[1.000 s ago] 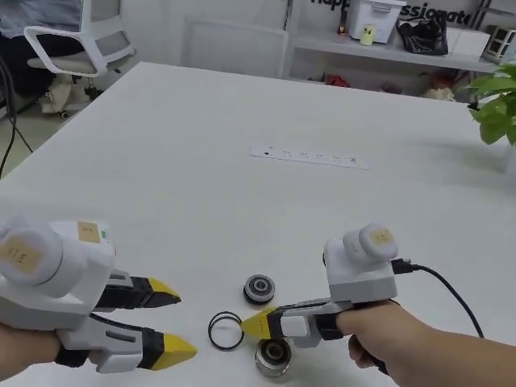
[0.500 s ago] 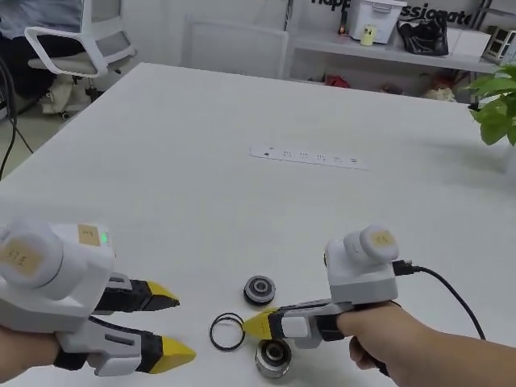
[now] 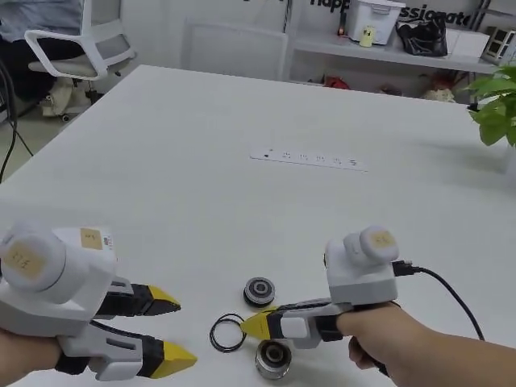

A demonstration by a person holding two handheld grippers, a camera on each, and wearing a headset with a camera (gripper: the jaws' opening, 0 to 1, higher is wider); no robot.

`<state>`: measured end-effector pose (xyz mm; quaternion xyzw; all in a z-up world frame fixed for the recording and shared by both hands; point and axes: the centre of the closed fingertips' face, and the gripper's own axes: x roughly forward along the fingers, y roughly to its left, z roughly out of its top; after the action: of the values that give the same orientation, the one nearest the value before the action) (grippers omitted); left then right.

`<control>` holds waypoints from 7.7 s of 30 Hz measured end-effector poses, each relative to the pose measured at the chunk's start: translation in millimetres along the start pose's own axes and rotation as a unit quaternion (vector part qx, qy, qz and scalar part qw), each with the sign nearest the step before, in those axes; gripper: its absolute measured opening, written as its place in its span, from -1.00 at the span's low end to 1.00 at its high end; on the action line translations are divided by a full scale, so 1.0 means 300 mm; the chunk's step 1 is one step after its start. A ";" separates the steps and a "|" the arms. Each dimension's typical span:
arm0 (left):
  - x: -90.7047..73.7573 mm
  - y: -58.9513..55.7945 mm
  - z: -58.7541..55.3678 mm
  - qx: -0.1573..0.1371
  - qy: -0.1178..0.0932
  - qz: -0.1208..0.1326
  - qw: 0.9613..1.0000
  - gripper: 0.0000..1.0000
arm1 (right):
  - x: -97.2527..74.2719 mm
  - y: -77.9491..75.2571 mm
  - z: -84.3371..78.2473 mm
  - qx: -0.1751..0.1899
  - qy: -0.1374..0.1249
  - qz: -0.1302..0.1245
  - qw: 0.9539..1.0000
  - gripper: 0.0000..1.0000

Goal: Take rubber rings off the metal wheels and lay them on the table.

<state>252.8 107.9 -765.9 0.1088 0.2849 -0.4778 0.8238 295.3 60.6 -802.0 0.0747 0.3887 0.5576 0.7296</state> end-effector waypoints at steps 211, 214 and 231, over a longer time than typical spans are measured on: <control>0.359 0.156 0.162 0.036 0.009 0.012 0.999 -0.71 | -0.053 -0.161 0.070 -0.212 -0.014 -0.114 0.971 -0.59; 0.359 0.157 0.161 0.037 0.009 0.012 0.999 -0.71 | -0.056 -0.159 0.070 -0.213 -0.014 -0.114 0.970 -0.60; 0.357 0.159 0.162 0.035 0.011 0.012 0.999 -0.72 | -0.081 -0.172 0.060 -0.200 -0.011 -0.111 0.973 -0.94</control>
<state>351.9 33.1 -792.4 0.1463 0.2758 -0.4760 0.8222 344.0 26.3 -805.9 -0.1103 0.2675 0.5384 0.7914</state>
